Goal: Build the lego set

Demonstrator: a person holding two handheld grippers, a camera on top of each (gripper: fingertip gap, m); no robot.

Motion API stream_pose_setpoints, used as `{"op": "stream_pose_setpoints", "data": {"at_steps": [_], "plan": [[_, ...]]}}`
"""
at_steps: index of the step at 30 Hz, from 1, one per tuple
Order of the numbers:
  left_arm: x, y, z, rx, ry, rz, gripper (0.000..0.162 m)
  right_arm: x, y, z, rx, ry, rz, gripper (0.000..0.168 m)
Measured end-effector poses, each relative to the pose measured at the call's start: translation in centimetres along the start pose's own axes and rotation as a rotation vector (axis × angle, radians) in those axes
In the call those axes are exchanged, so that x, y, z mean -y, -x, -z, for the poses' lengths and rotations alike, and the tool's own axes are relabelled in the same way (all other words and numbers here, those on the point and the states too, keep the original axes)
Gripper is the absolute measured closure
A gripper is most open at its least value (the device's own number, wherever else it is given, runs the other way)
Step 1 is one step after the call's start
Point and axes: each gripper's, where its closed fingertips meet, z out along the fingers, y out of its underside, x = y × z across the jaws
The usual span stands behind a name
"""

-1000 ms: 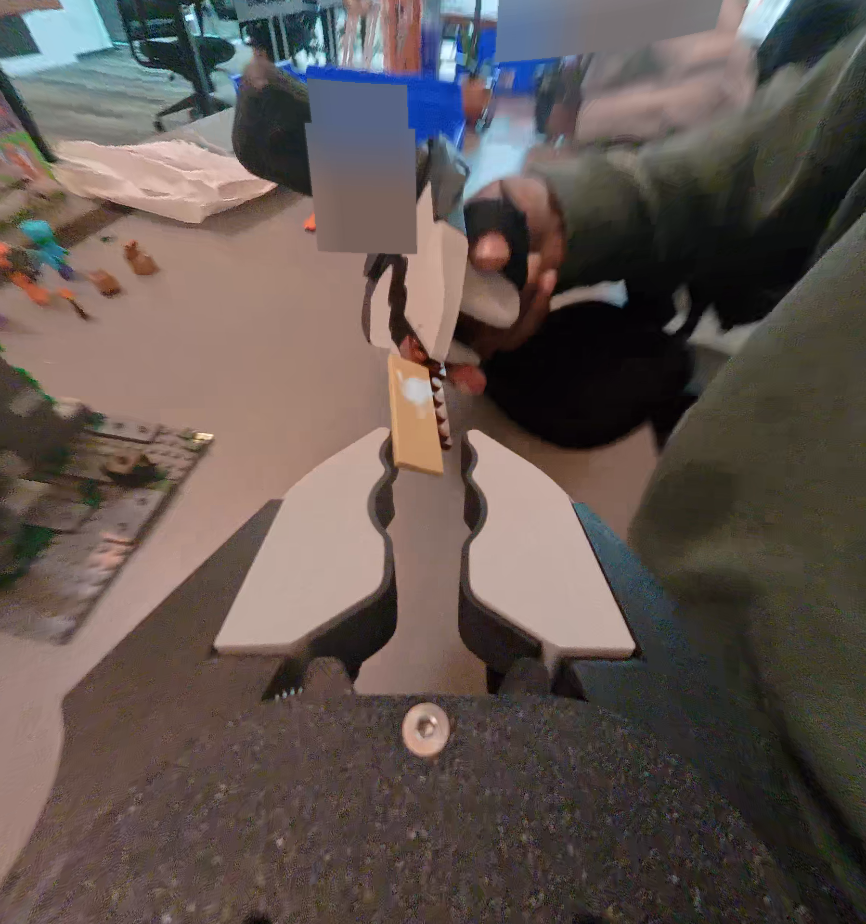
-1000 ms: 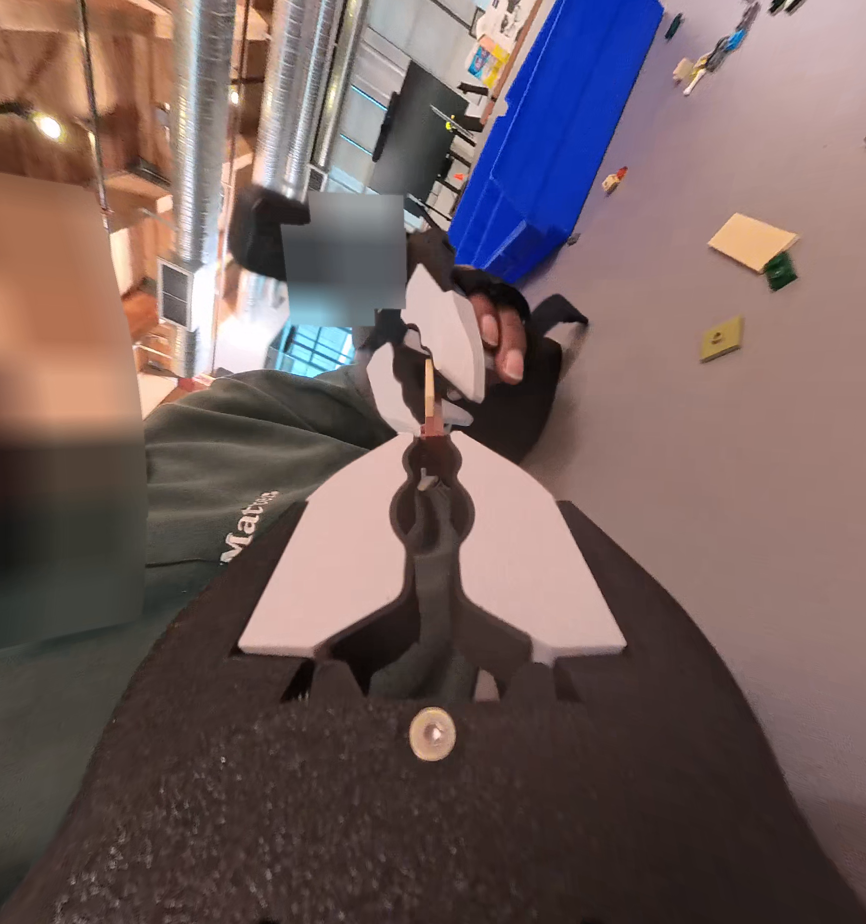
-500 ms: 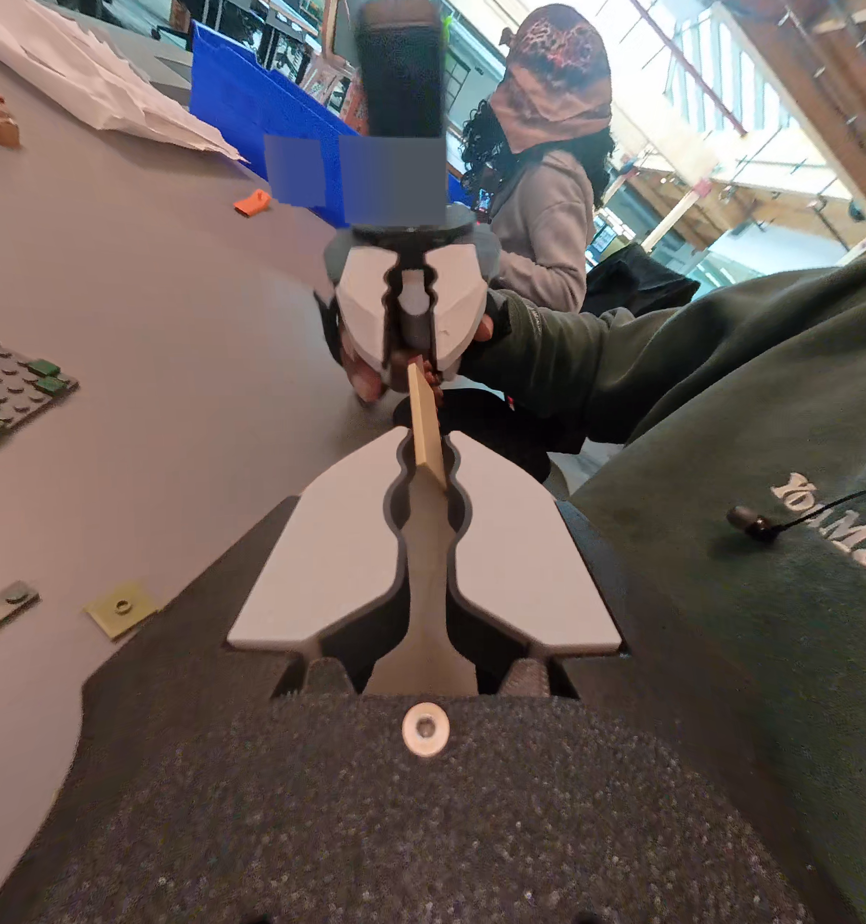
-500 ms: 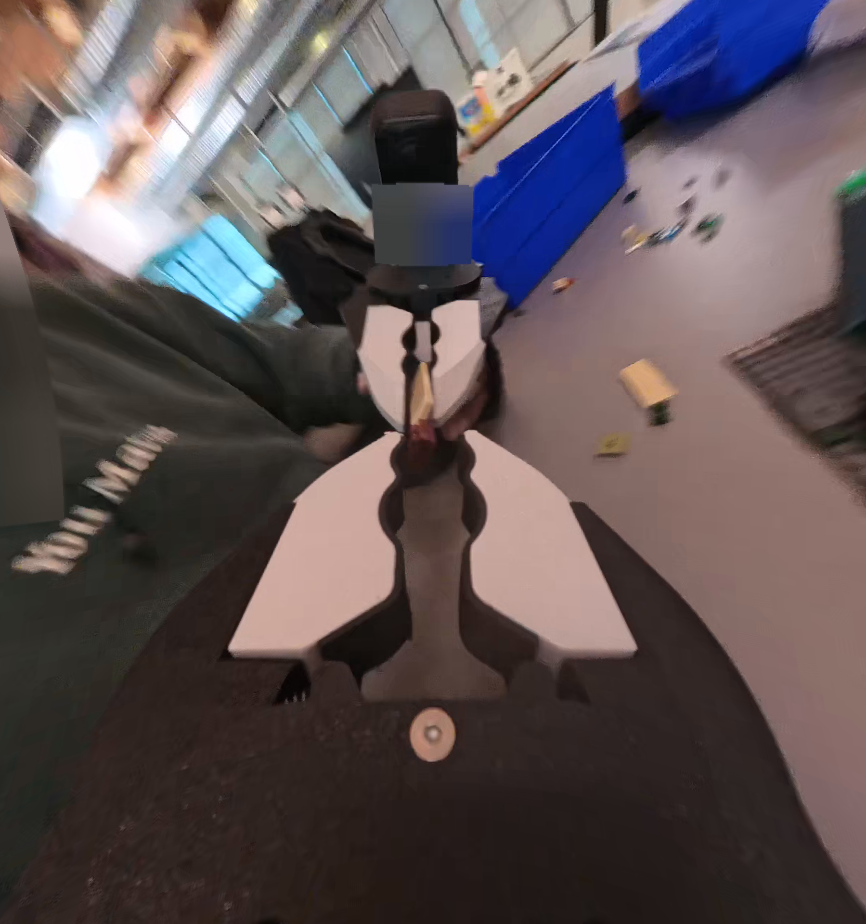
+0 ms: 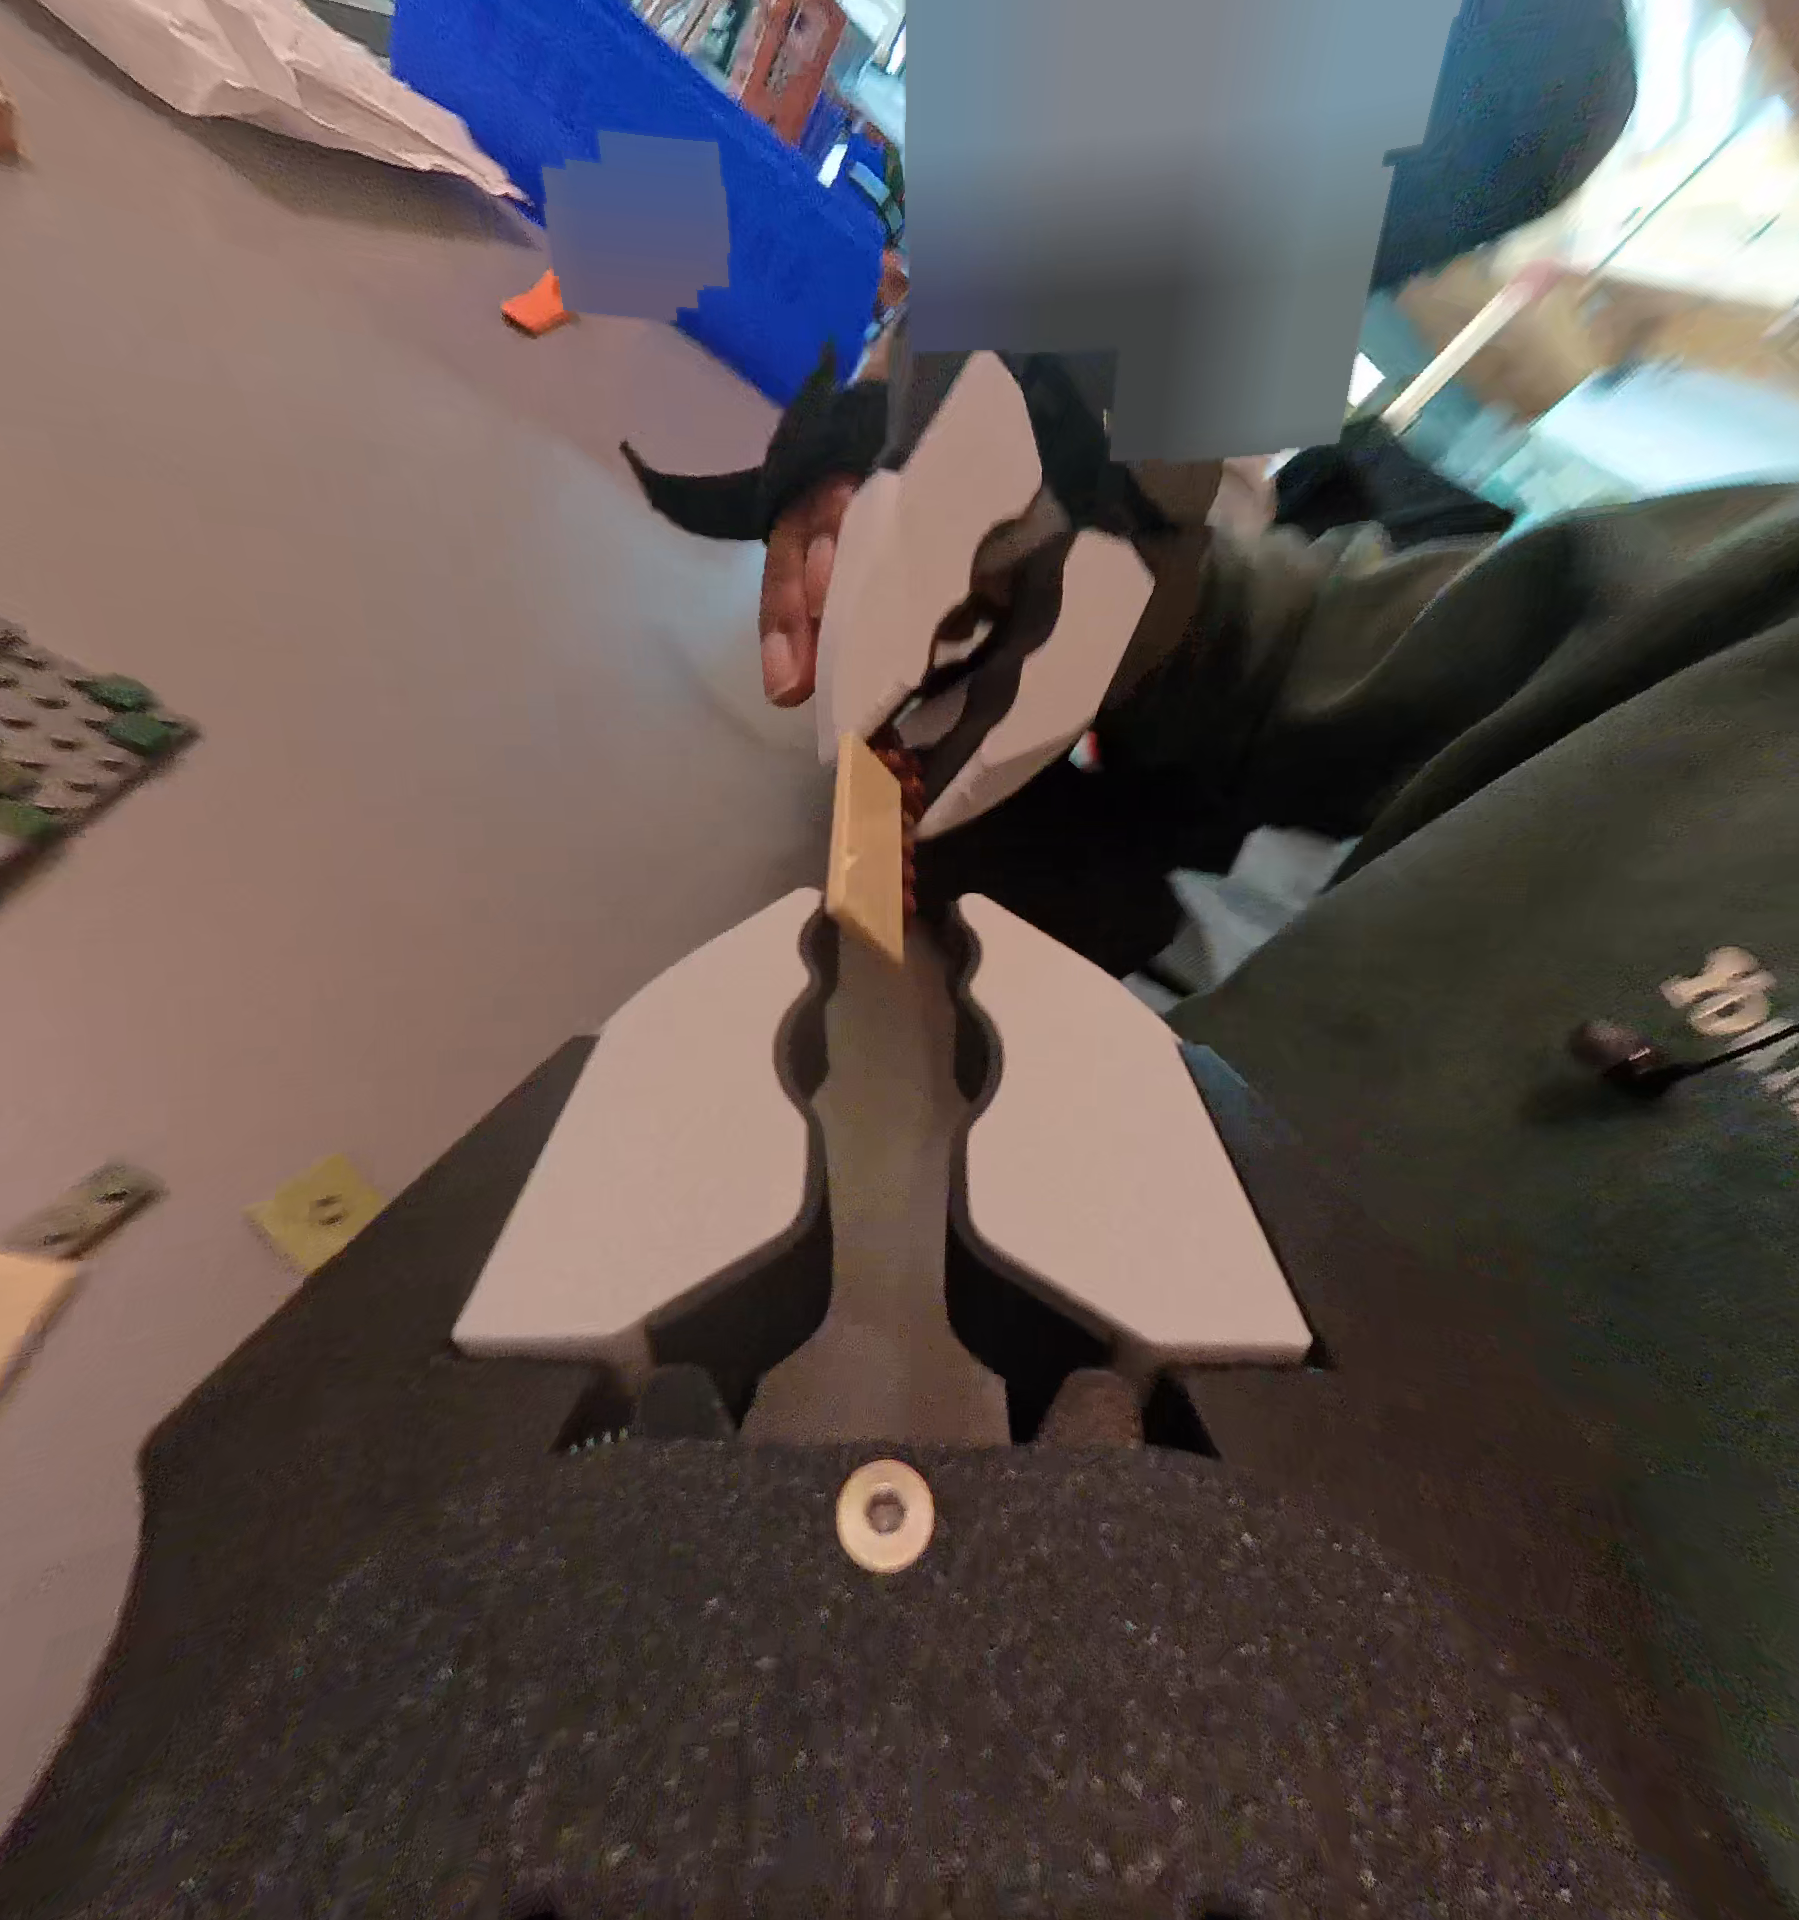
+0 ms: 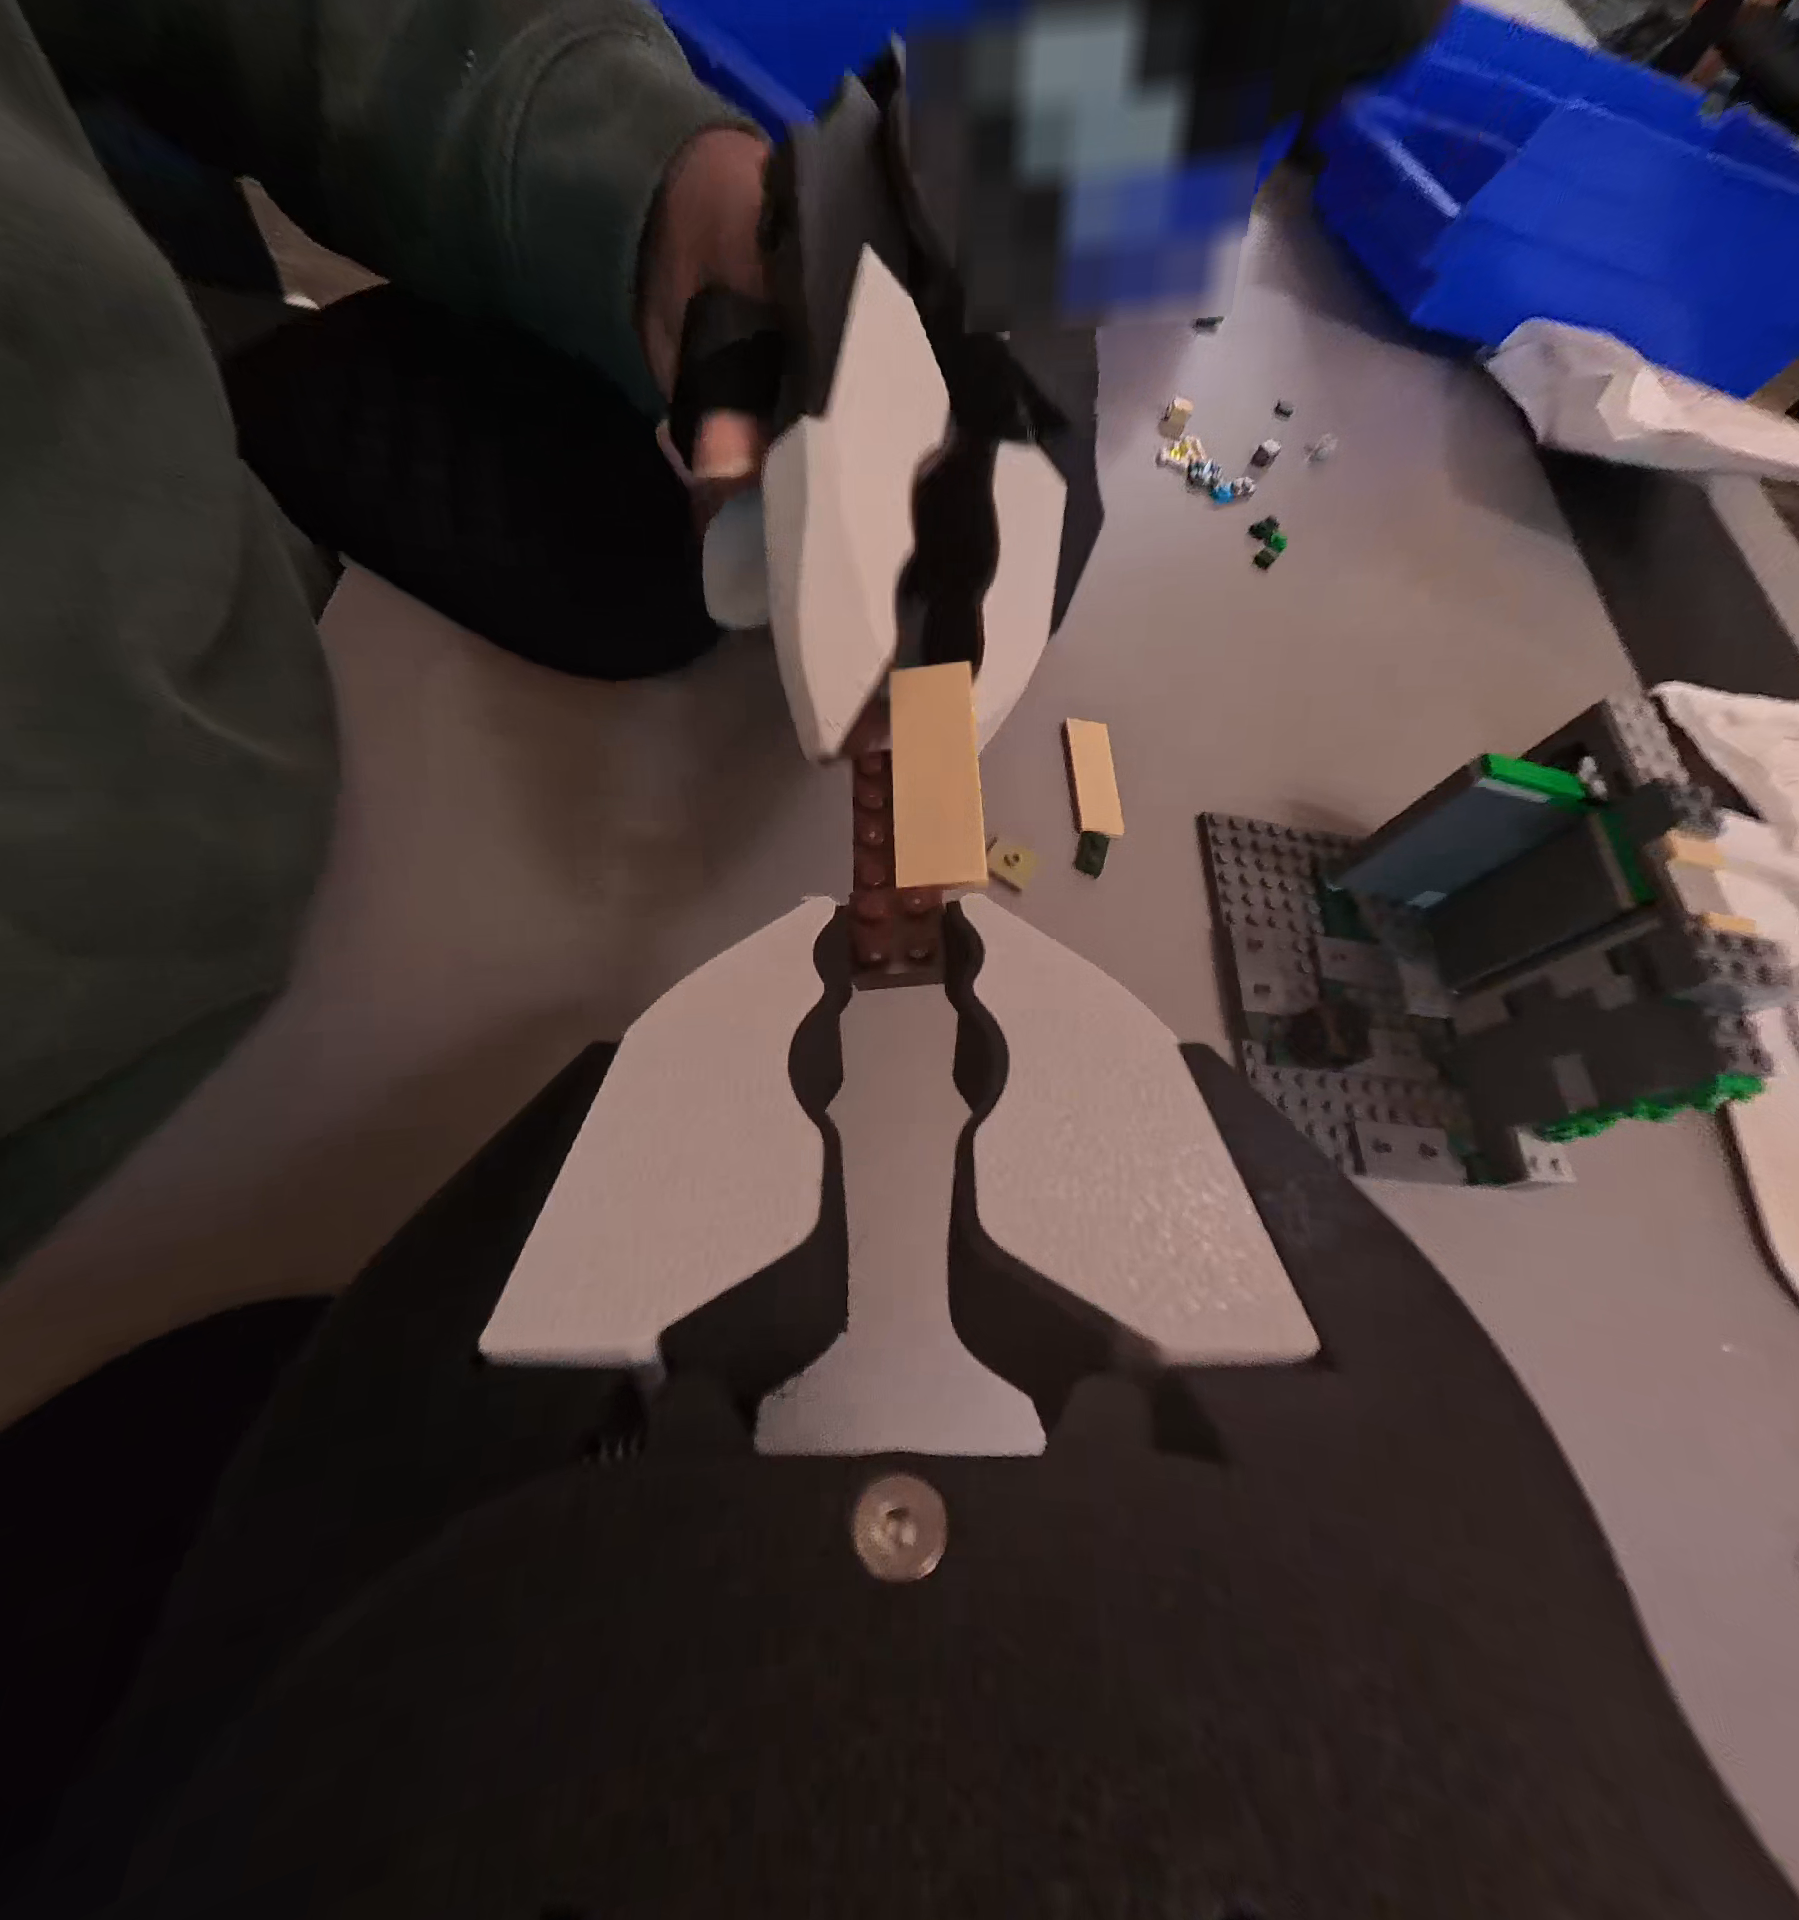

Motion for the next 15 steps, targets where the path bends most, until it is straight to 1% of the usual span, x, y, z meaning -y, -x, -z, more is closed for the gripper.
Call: {"op": "stream_pose_setpoints", "data": {"at_steps": [2,5,7,9,11,15], "plan": [[-0.2,1.3,1.1,0.115,0.058,-0.115,0.139,-1.3,-0.8,0.1,0.017,0.032,-0.056,0.152],[-0.2,4.9,3.9,0.352,0.159,-0.272,0.14,-4.3,-2.2,-0.2,0.031,0.123,-0.133,0.152],[-0.8,8.2,6.2,0.527,0.296,-0.375,0.141,-6.1,-2.9,-0.9,0.035,0.18,-0.173,0.152],[-1.9,10.8,7.9,0.62,0.453,-0.441,0.139,-7.2,-3.2,-1.7,0.048,0.213,-0.203,0.152],[-3.0,12.3,8.7,0.623,0.574,-0.454,0.136,-7.9,-3.4,-2.4,0.058,0.239,-0.212,0.152],[-4.1,13.6,8.7,0.57,0.695,-0.475,0.135,-8.3,-3.7,-3.2,0.067,0.268,-0.215,0.151]]}}
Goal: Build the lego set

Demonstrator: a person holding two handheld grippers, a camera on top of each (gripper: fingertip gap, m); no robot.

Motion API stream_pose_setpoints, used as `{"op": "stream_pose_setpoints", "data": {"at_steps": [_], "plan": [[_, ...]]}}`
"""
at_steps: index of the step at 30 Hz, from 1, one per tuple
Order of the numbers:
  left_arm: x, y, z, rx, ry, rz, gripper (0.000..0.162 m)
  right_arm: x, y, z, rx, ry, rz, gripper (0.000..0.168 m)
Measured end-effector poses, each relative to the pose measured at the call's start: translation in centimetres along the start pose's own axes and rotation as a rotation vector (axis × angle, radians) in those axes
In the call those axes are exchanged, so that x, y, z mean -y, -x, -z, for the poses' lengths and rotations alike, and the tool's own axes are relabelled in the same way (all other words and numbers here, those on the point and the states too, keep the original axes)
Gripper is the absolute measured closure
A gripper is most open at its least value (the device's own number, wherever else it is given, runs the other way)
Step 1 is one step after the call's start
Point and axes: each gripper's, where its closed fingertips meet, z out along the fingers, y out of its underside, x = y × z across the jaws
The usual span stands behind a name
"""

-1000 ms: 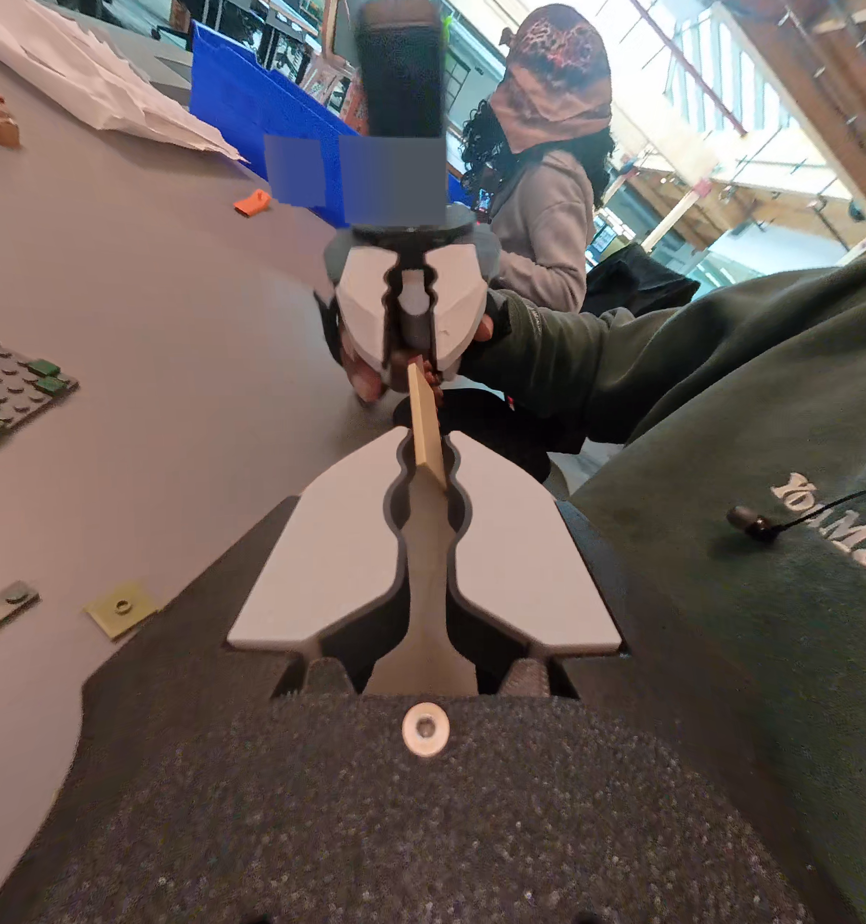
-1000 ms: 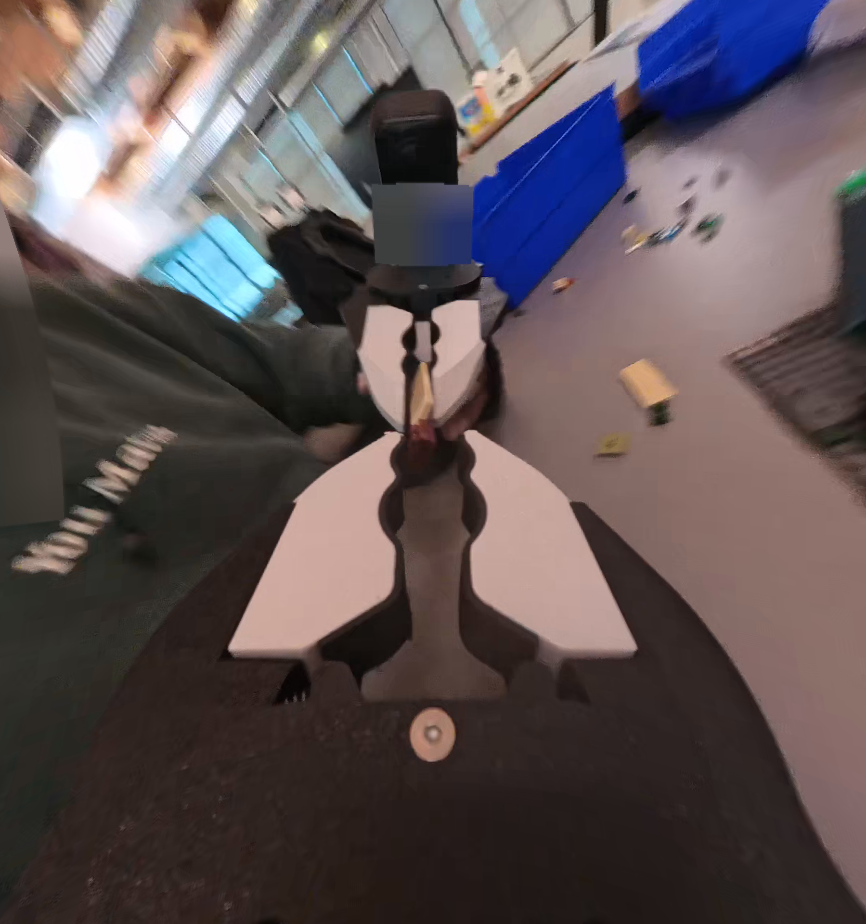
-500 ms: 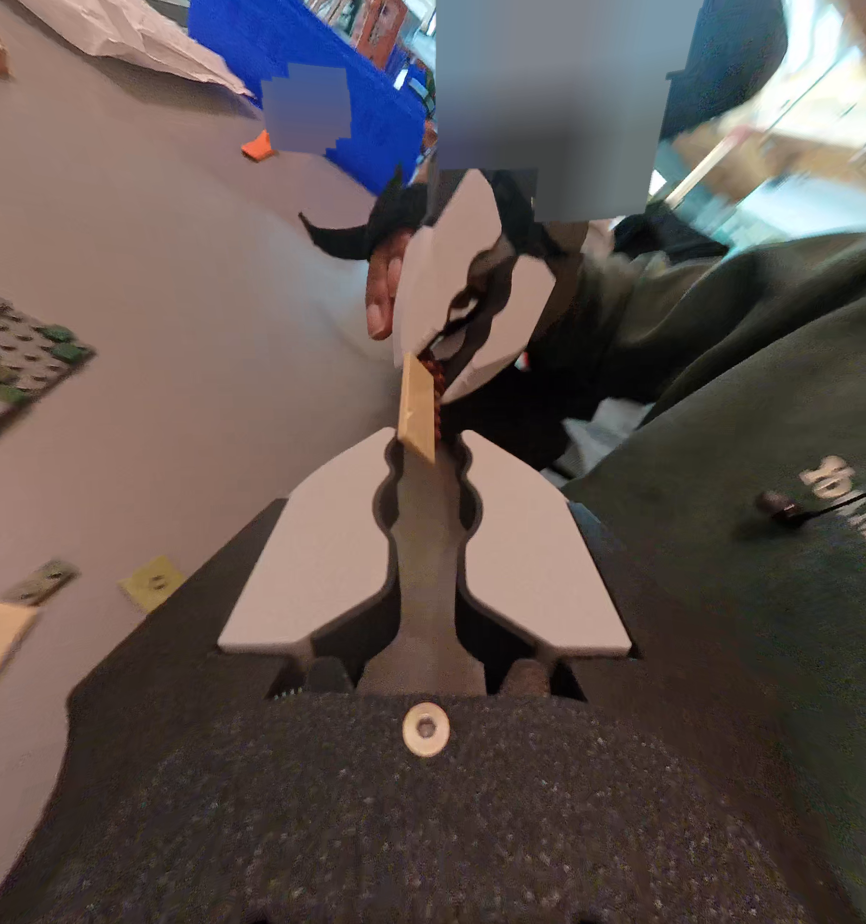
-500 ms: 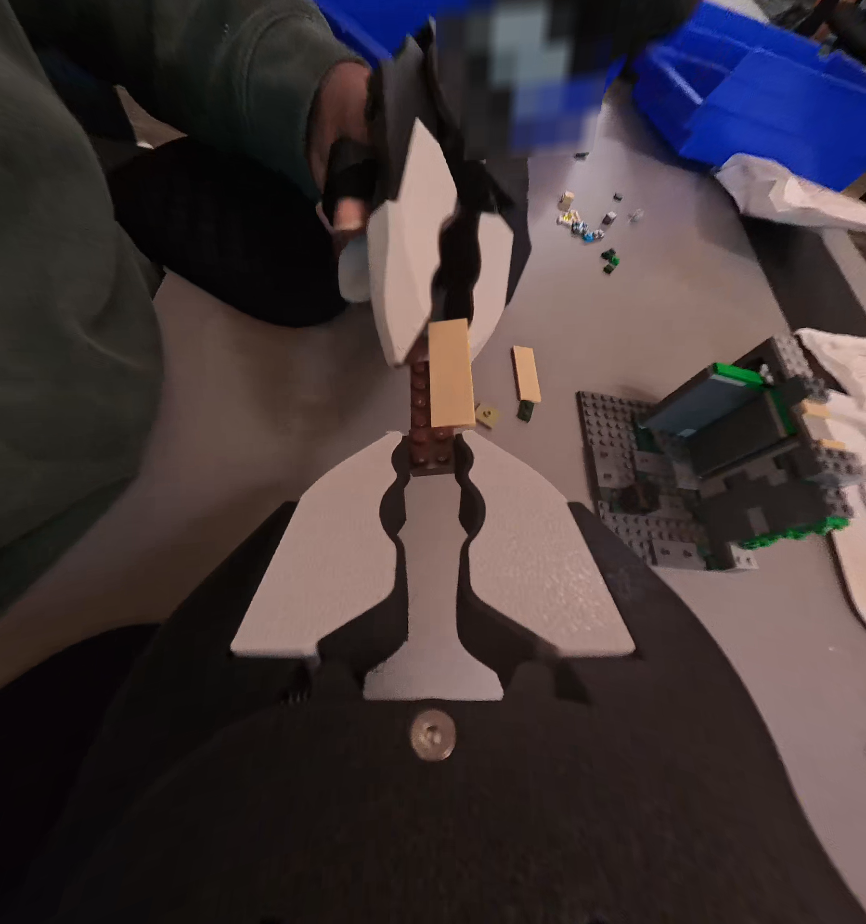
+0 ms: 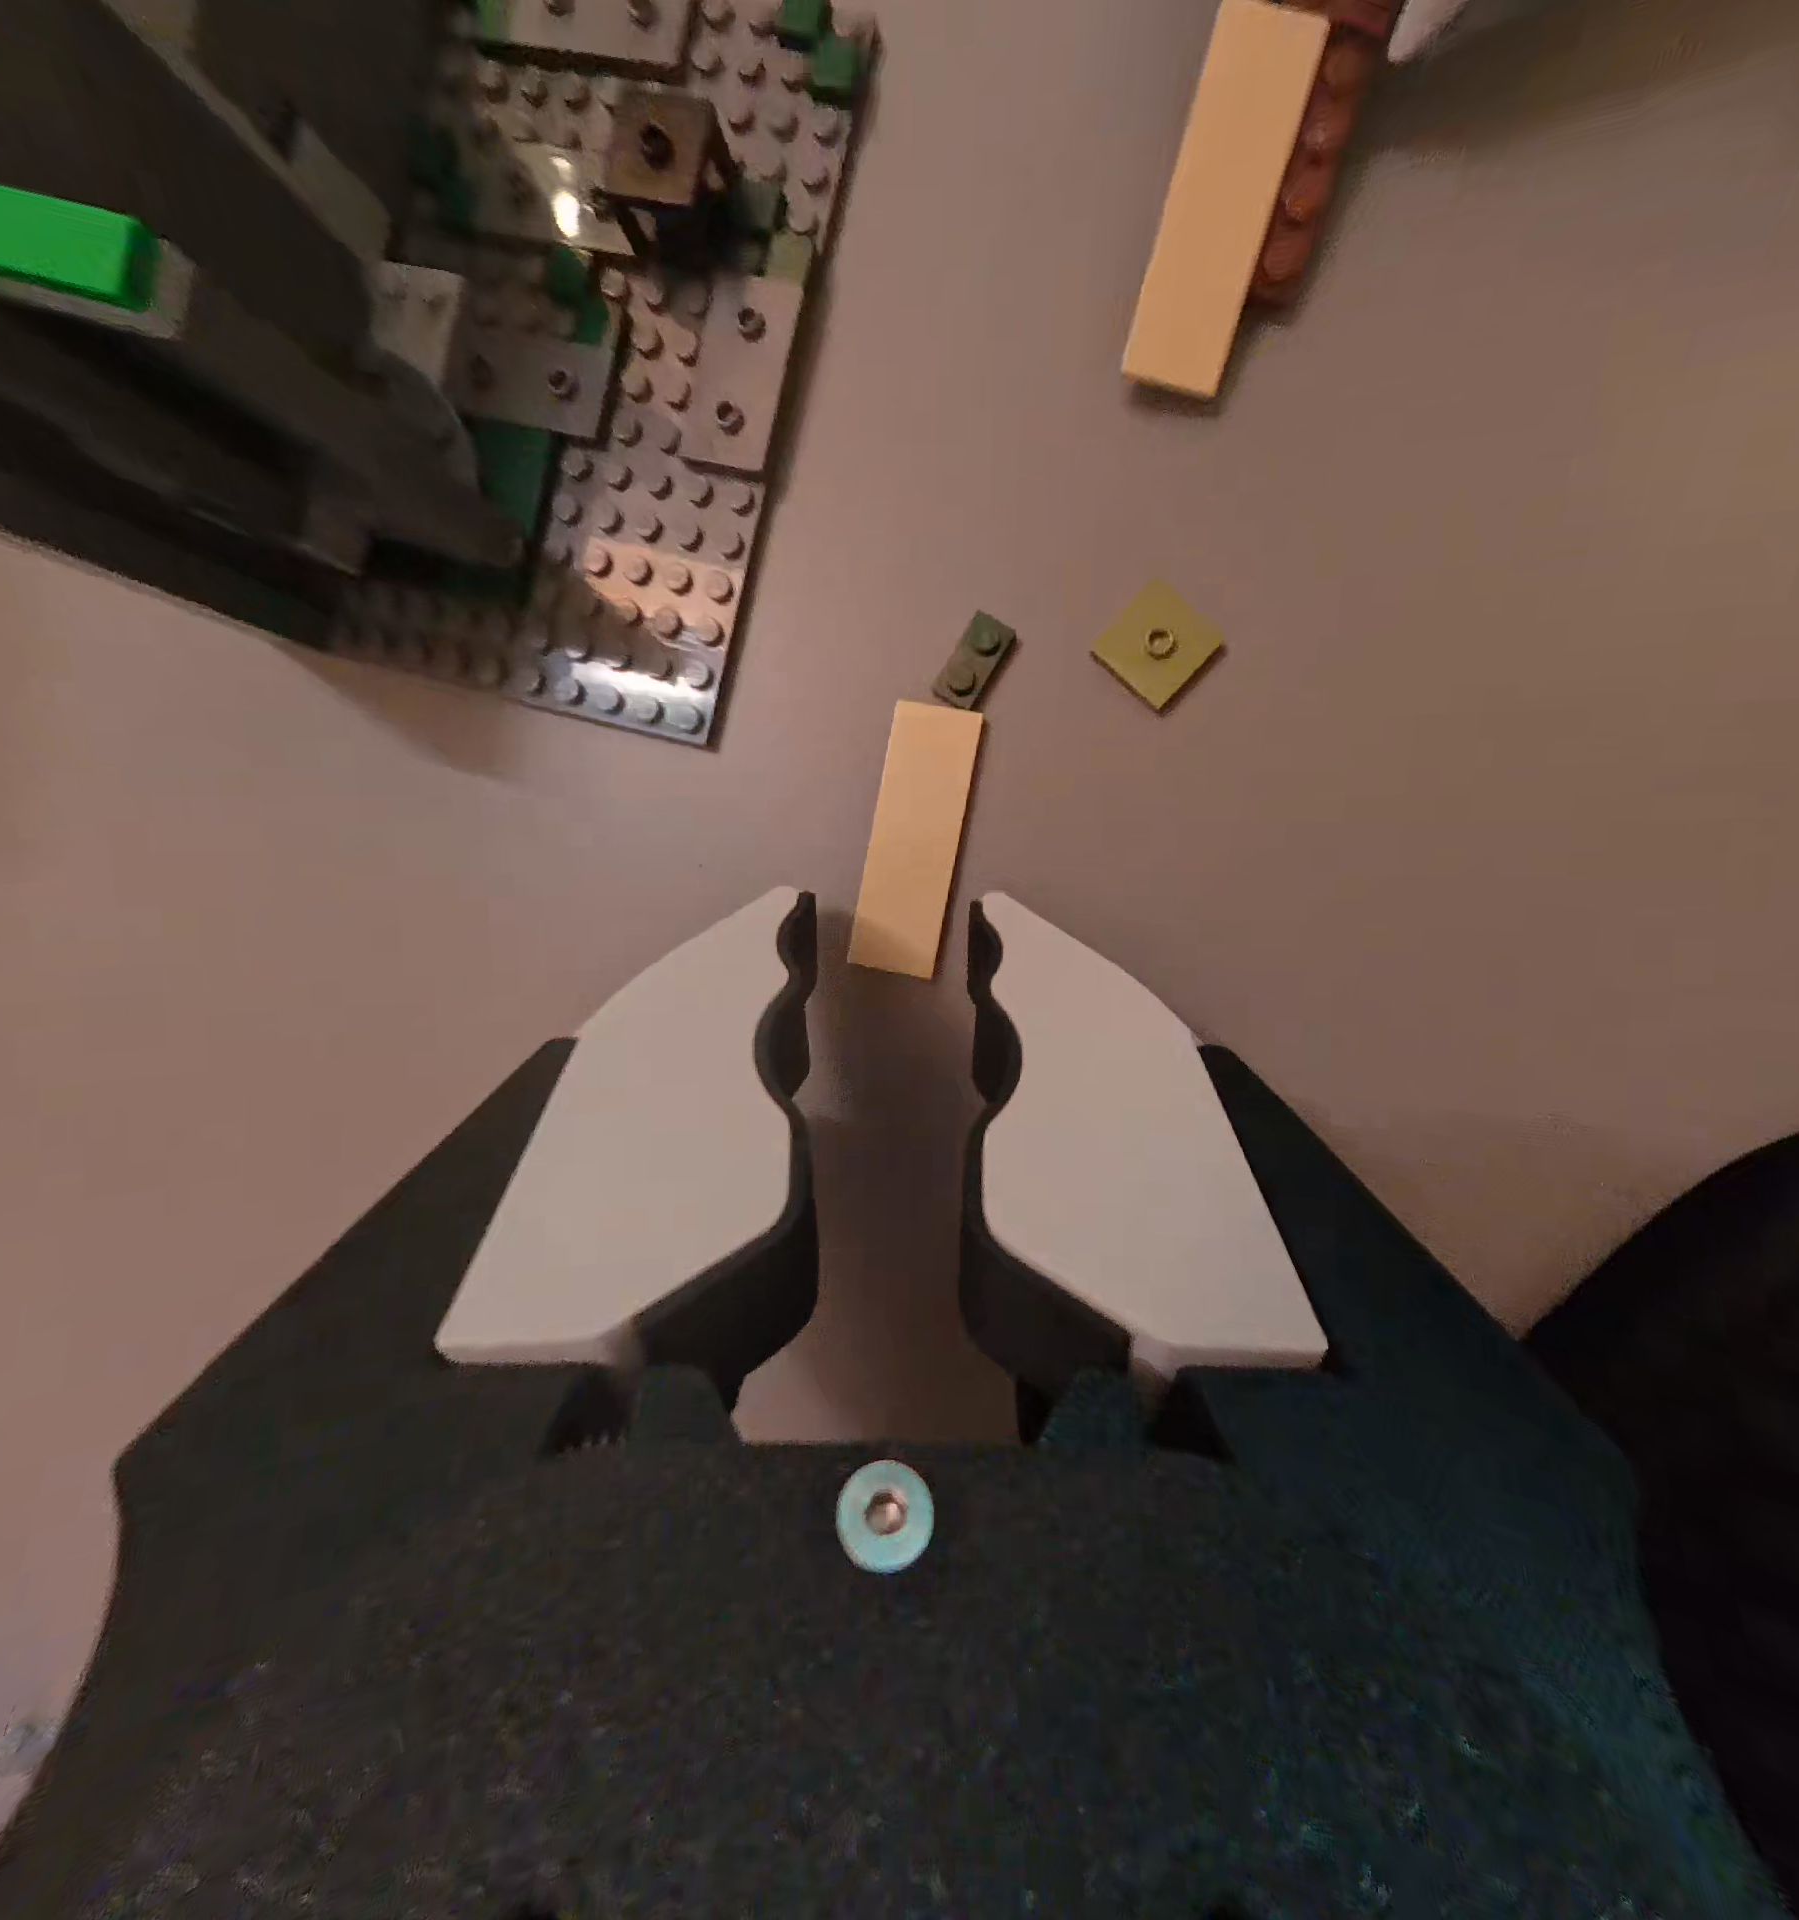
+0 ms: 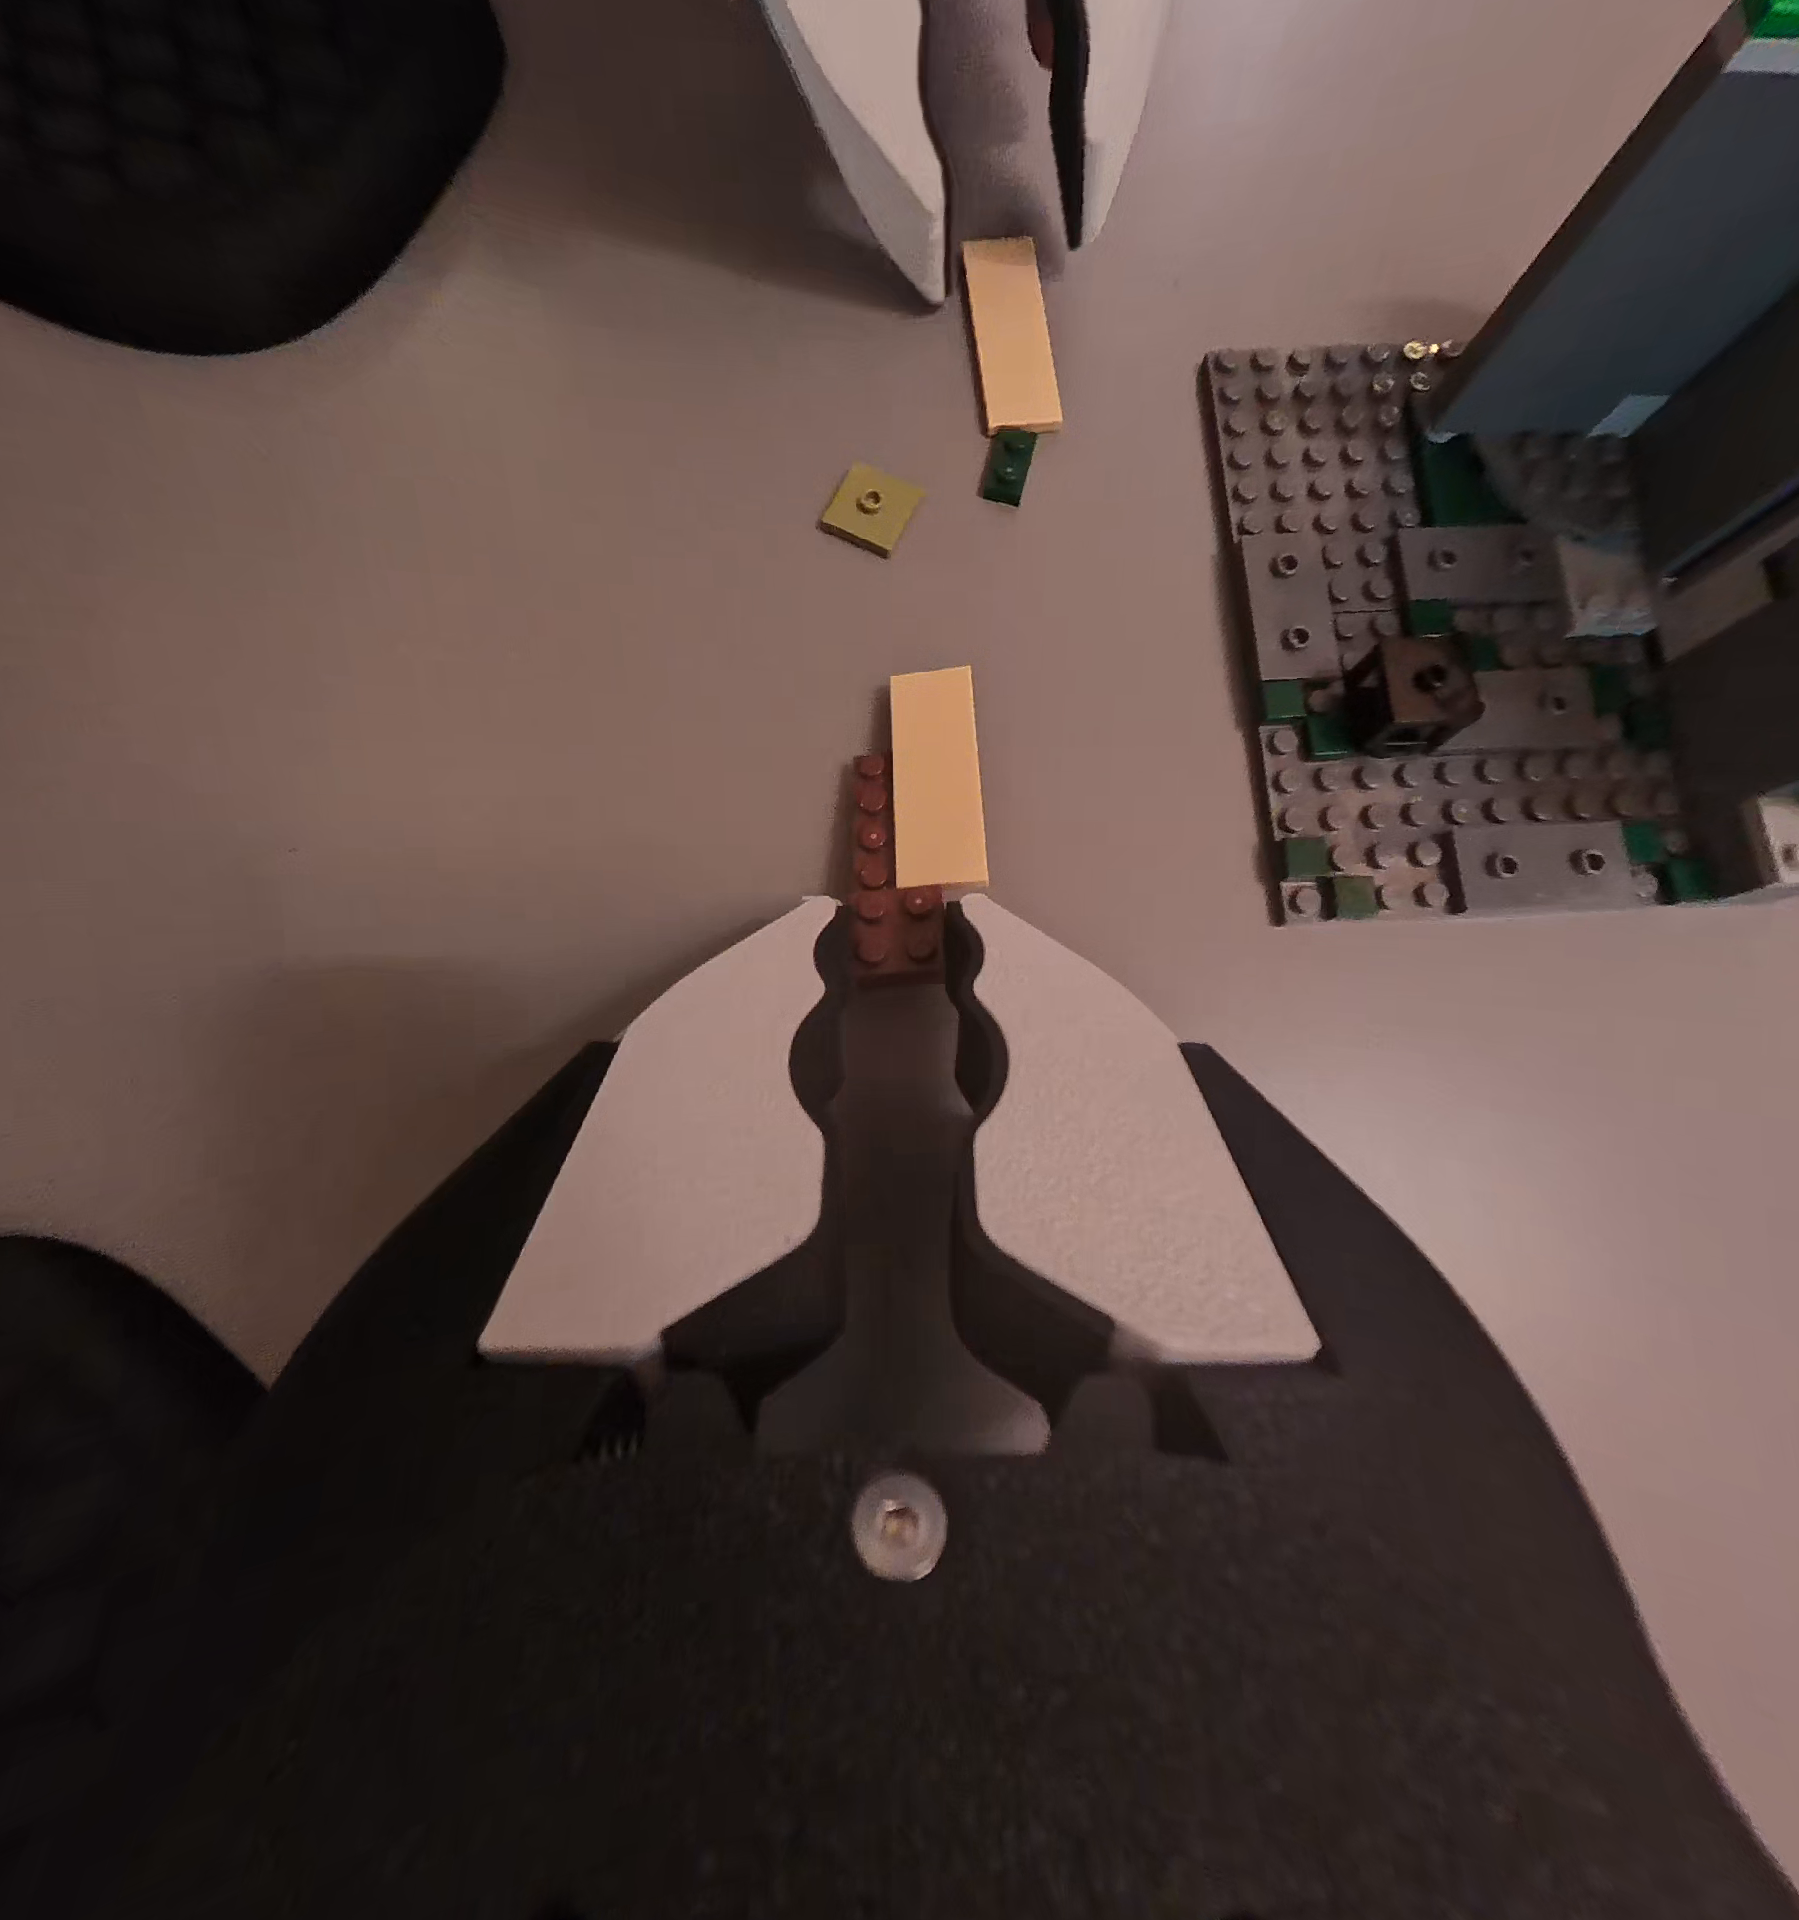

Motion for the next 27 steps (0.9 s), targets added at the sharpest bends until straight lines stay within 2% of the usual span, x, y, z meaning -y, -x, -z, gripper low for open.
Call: {"op": "stream_pose_setpoints", "data": {"at_steps": [9,17,23,27], "plan": [[0.3,-0.5,-0.4,-0.137,0.083,-0.038,0.146,-0.4,-0.4,-0.4,0.021,0.044,0.001,0.151],[0.6,-0.5,-0.4,-0.121,0.083,-0.06,0.147,-0.5,-0.6,-0.6,0.007,0.073,0.031,0.15],[4.6,-2.9,1.2,-0.16,-0.04,-0.093,0.147,-0.5,-0.3,-0.3,-0.005,0.059,0.028,0.144],[7.2,-5.0,0.4,-0.205,-0.045,-0.145,0.147,-0.3,-0.4,0.7,-0.03,0.023,0.011,0.143]]}}
